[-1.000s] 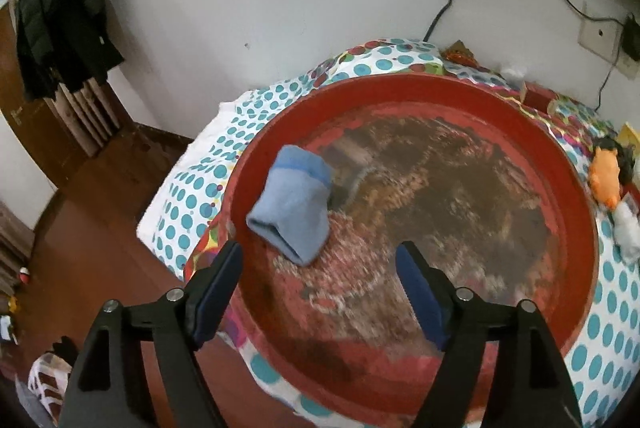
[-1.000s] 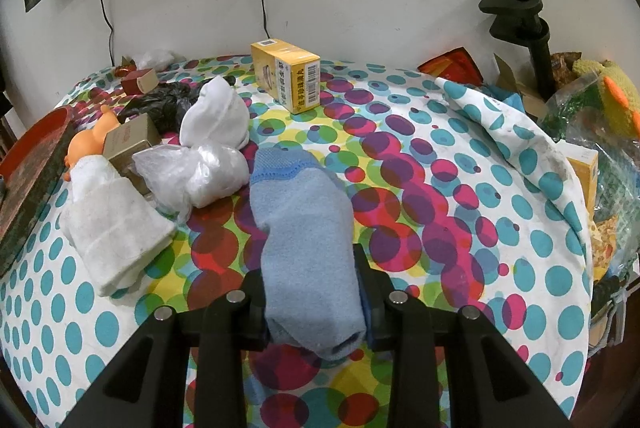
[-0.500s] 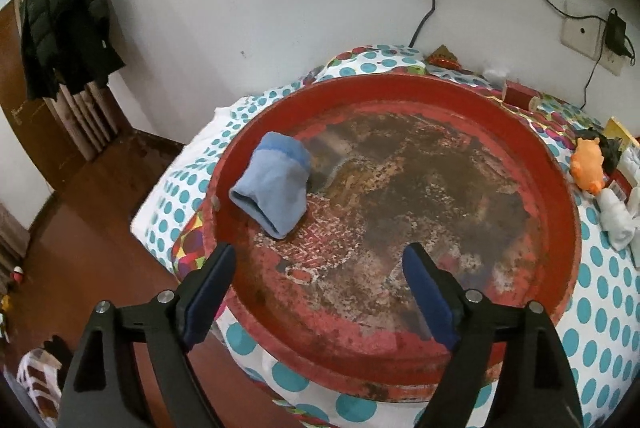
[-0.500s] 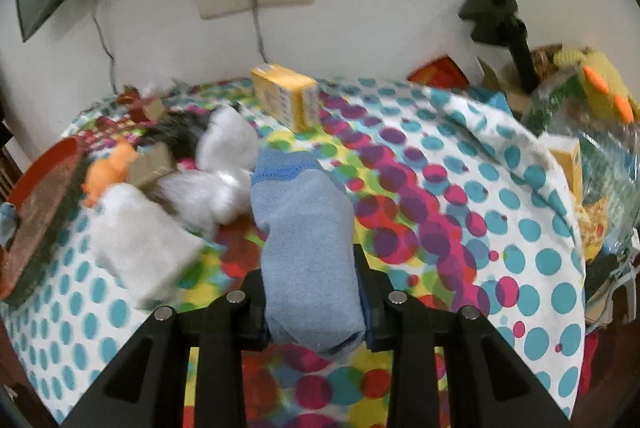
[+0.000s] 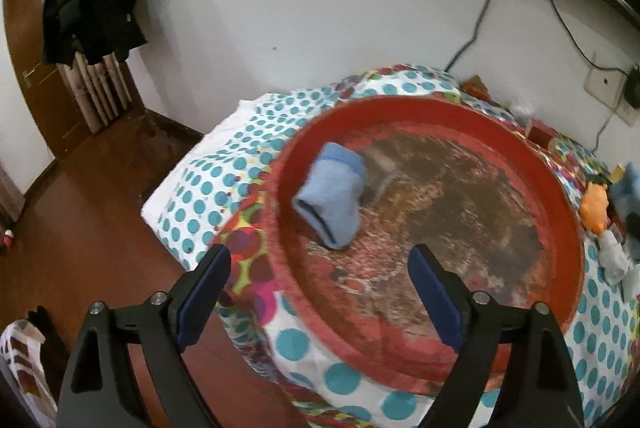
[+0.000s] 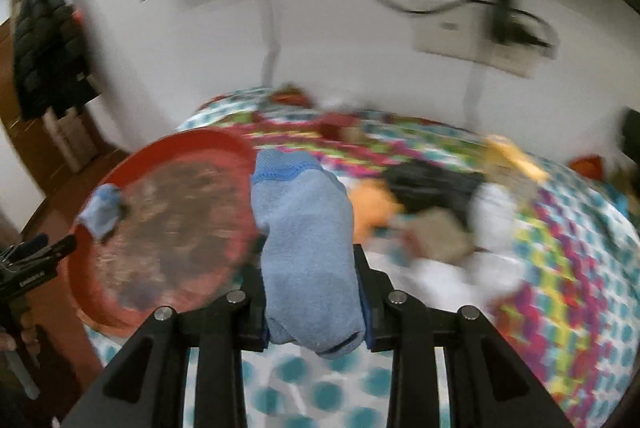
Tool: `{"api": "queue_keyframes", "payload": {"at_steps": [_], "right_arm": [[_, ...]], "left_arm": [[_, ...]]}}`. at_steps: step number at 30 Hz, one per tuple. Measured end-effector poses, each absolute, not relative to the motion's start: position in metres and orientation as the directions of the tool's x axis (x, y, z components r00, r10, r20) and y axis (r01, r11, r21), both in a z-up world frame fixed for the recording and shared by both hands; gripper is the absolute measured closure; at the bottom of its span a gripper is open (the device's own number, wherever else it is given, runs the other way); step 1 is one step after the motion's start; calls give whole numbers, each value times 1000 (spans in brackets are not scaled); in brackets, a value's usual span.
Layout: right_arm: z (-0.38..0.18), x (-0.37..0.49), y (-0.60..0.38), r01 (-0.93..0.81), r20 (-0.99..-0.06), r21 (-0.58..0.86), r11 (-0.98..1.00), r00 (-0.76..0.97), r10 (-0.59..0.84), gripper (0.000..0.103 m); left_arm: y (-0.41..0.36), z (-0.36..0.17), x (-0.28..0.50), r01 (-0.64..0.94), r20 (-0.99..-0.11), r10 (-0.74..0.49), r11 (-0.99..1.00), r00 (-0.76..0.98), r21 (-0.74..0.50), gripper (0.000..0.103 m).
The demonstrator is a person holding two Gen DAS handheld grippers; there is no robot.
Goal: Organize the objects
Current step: 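Carry the light blue sock to the red tray and release with right gripper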
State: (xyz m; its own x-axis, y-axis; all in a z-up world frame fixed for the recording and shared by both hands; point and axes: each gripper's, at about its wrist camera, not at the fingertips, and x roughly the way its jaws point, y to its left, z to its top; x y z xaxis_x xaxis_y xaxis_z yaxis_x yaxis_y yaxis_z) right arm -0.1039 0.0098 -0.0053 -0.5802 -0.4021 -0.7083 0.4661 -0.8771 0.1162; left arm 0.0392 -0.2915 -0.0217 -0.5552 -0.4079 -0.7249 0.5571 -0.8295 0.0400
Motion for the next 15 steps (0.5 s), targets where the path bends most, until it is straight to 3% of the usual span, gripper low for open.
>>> {"api": "queue_keyframes", "payload": {"at_steps": [15], "right_arm": [[-49,-120,-150,615,-802,142,-776,-388,-455,70]], "left_arm": [[-323,-31,50,621,-742,-442,-783,-505,43,11]]}}
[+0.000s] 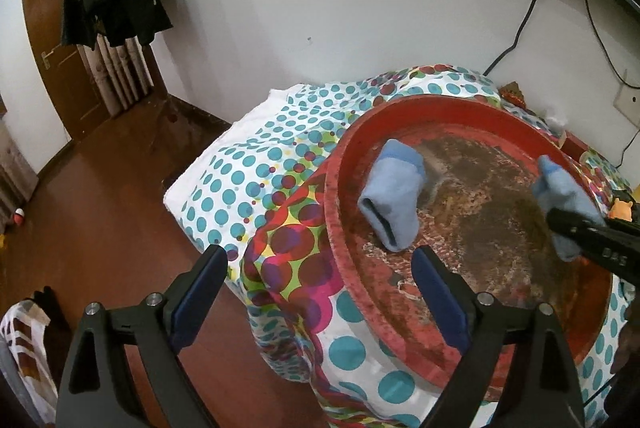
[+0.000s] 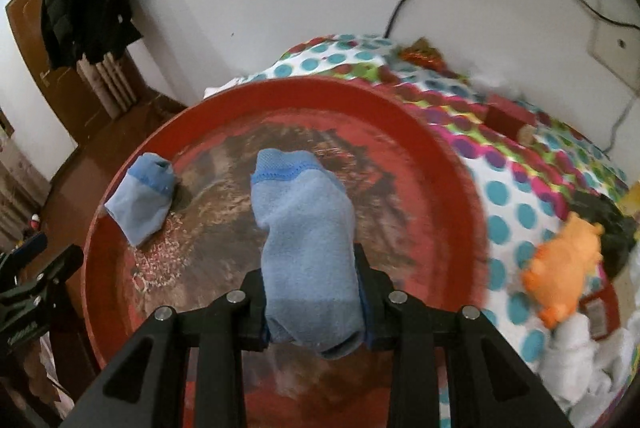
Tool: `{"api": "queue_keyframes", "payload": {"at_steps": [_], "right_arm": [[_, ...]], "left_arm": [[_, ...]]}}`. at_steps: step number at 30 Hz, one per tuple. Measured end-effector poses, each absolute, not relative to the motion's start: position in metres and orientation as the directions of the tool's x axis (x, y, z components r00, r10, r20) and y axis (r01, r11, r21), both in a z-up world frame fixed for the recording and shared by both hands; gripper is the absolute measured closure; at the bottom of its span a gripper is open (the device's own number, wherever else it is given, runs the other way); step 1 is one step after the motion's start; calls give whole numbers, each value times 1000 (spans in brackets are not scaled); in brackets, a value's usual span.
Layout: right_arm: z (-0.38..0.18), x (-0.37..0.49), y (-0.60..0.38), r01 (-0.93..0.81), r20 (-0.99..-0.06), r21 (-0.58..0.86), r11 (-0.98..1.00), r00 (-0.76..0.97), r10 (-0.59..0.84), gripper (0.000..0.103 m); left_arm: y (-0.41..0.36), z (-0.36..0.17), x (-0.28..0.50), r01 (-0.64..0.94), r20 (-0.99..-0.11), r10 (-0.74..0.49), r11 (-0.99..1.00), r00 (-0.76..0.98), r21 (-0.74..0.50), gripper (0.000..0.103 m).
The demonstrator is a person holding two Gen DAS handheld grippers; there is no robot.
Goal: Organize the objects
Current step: 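Carry the light blue sock to the red tray and release with right gripper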
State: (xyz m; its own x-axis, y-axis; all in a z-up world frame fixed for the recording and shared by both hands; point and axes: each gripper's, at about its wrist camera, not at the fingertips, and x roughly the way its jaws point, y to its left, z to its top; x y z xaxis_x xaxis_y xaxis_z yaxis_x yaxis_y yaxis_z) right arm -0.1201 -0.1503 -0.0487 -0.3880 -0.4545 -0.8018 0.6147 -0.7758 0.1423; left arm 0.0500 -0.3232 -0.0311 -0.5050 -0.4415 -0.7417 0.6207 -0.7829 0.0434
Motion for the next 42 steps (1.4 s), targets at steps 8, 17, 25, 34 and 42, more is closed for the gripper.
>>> {"api": "queue_keyframes", "payload": {"at_steps": [8,17,25,34,42], "right_arm": [[-65,-123,-185,638,-843,126,-760,-335,-420,62],[-41,-112,-160,633,-798,117,-765,-399,-452,38],[-16,-95,-57,536,-742,129,-834,-506,-441,38],[-23,-92,74,407,-766,13,-913,-582,-271,38],[-58,-104,102,433,-789,-40,-900,-567,-238,38]], "left_arm": [[-318,-36,44,600,-749,-432,-798,-503,58,11],[-310,-35,41,579,-739,-432,-813,-517,70,11],[-287,-33,33,526,-727,-425,-844,-538,104,10],[-263,-29,25,456,-728,-362,-887,-583,75,9],[-234,-21,21,368,-716,-289,-929,-635,48,7]]}}
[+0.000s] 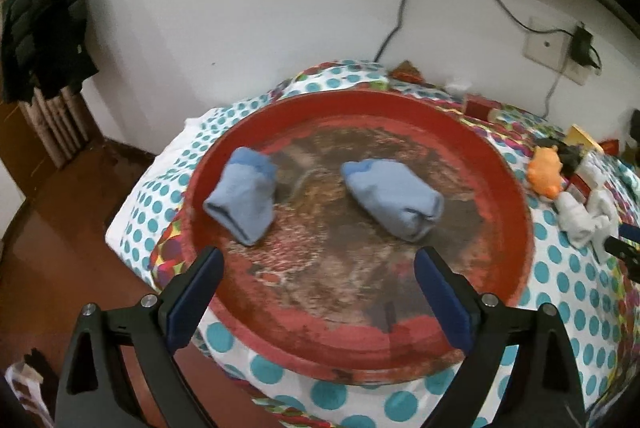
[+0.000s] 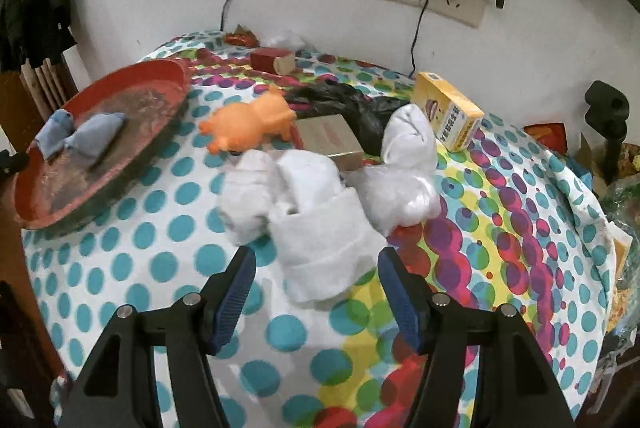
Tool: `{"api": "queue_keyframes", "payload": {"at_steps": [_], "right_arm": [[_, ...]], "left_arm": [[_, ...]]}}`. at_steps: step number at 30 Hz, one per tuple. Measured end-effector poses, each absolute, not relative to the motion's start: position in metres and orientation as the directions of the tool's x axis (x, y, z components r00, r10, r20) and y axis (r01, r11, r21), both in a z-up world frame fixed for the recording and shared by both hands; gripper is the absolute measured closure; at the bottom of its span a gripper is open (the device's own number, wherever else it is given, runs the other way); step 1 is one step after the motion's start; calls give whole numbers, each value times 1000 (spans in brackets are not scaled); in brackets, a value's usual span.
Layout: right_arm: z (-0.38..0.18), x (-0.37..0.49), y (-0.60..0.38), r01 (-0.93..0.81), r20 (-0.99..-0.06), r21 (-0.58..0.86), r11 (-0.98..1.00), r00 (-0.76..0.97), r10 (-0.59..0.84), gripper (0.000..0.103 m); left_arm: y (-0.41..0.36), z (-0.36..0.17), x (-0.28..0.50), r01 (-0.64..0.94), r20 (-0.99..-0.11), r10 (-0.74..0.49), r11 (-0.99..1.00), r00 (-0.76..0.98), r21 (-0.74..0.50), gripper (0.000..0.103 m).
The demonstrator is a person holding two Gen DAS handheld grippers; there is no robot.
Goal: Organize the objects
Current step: 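Carry the light blue sock to the red tray and release with right gripper, then grasp a white sock with the left gripper while the right grasps a white towel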
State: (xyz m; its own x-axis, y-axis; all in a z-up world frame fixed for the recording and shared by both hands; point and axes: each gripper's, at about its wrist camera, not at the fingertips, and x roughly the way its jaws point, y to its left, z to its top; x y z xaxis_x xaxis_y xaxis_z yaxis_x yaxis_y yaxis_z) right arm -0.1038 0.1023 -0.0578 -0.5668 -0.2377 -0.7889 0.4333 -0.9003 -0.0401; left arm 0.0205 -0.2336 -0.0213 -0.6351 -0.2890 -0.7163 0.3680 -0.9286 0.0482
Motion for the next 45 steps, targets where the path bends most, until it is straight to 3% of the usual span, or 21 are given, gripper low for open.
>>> {"api": "queue_keyframes", "payload": {"at_steps": [5,8,17,25,34,45], "right_arm": [[-73,-120,105,445,-781,-13,-896,-563,-268,38],[-78,-125,106,462,-775,-4,-887,-562,-289,38],[-78,-126,122,467,-751,69,-881,-557,-355,64],[-72,-107,159,446,-729,89,-891,-580,-363,65],[-68,-107,225,270,-730,58,-961,-645,-226,65],[-72,-113,235,239,-744,89,-967,-629,-224,65]], "left_arm": [[-212,-19,16,317,-704,-282,-945,-652,85,7],[-203,-19,12,282,-716,-229,-958,-659,46,6],[-145,-18,-9,183,-735,-194,-978,-650,97,6],[-78,-27,-41,45,-756,-79,-997,-650,66,6],[-16,-45,-84,-20,-792,14,-1000,-611,-3,6],[10,-71,-131,24,-819,-36,-999,-573,27,9]]}}
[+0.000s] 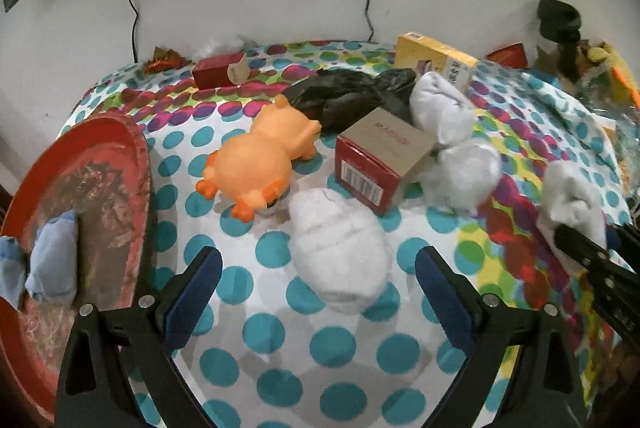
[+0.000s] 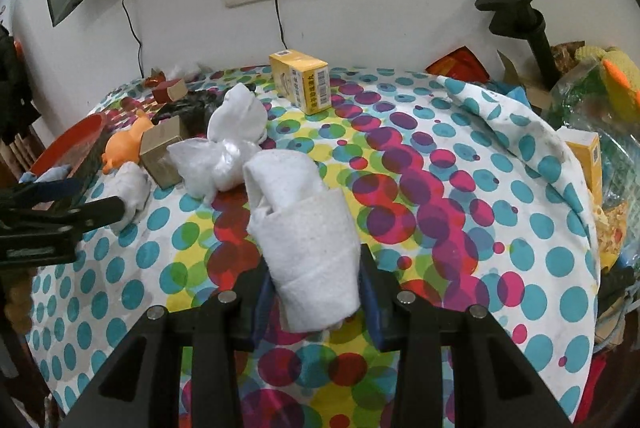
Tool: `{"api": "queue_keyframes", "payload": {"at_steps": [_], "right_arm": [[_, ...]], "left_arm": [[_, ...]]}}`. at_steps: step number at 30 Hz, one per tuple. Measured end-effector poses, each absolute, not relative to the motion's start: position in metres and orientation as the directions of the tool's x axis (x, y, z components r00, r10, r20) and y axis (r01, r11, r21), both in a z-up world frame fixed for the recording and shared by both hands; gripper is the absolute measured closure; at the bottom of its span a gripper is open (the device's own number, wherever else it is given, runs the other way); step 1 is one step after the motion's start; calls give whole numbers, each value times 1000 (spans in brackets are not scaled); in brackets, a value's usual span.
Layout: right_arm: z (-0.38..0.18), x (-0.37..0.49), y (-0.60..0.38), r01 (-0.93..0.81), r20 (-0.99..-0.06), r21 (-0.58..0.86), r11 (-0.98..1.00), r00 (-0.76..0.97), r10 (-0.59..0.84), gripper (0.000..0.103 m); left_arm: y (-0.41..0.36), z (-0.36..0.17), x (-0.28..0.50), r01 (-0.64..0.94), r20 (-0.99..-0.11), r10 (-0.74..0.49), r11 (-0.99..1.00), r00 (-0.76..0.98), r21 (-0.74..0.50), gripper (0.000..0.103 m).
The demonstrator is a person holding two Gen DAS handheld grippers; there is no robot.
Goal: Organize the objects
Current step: 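Grasp a white sock with the left gripper while the right grasps a white towel, then carry the white sock onto the red tray and release with left gripper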
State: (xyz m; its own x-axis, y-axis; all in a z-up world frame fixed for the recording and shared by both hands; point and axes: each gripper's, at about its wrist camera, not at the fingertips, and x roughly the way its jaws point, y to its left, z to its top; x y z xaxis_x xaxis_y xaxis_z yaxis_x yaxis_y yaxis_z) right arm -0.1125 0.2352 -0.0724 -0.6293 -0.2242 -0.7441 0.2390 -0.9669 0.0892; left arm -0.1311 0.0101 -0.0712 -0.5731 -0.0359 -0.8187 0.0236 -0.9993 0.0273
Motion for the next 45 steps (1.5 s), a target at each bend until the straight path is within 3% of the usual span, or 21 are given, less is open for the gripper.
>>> {"api": "queue_keyframes", "payload": {"at_steps": [5,11,15,45], "right_arm": [[-72,-113,232,240,-748,74,-968,-628,-213,64],[-73,-113,231,239,-751,71,-968,-626,-209,64],[-73,-114,232,239,-752,78,-968,-624,-214,63],[-74,-115,225,238,-759,20,-971,-629,-170,62]], "left_arm": [[12,-80,-137,28,-828,-53,-999,-558,46,22],[14,-84,-136,2,-827,15,-1000,-563,-19,58],[14,-80,-134,6,-827,20,-1000,-562,-29,69],[-53,-10,-71,41,-767,-63,-998,-639,48,70]]}}
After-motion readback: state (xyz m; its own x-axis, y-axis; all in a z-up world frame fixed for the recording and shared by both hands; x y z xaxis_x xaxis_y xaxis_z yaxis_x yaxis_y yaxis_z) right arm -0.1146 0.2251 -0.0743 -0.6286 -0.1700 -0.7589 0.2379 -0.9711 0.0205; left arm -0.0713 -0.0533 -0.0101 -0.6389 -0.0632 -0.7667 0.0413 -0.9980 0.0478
